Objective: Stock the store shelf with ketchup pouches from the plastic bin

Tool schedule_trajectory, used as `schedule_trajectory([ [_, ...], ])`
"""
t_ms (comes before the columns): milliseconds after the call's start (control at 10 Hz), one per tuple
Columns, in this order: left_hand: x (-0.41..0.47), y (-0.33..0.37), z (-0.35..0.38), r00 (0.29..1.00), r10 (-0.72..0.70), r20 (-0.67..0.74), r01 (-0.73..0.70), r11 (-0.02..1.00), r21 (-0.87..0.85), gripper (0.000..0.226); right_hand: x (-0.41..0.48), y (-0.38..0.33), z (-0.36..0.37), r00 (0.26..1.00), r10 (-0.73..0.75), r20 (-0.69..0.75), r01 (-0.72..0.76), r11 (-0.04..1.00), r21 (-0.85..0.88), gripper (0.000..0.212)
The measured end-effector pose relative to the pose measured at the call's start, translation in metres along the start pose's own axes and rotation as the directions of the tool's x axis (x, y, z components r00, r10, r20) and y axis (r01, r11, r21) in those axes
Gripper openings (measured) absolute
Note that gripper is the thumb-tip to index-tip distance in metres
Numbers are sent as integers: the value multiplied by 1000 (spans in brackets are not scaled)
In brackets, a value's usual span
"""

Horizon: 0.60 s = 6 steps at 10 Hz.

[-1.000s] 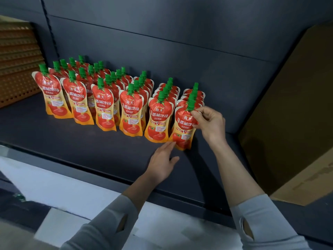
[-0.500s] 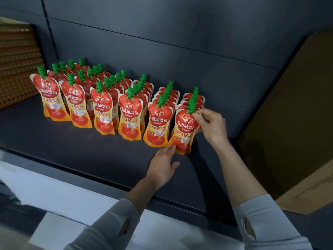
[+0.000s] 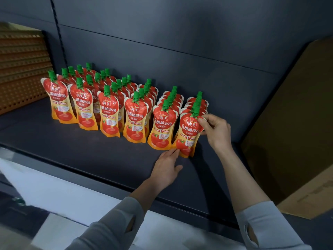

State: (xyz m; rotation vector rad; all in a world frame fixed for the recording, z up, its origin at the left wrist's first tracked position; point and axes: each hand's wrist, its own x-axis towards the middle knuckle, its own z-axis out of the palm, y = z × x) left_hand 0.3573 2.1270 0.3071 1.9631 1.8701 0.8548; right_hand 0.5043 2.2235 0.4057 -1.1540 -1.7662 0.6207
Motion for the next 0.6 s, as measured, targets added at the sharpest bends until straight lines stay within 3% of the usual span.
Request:
schedule_trajectory([
  [300, 2, -1, 1, 1000, 2, 1, -2, 1000, 21, 66, 6, -1, -3, 999, 22, 39, -24, 998, 52, 23],
  [500, -3, -6, -8, 1000, 31, -5, -31, 999, -8, 64, 0, -17, -14, 997, 23, 78, -22, 1000, -19, 20],
  [600, -15, -17, -31, 992, 25, -122, -33, 997, -65, 51, 3, -37, -40, 984, -85, -159, 75, 995, -66, 14],
])
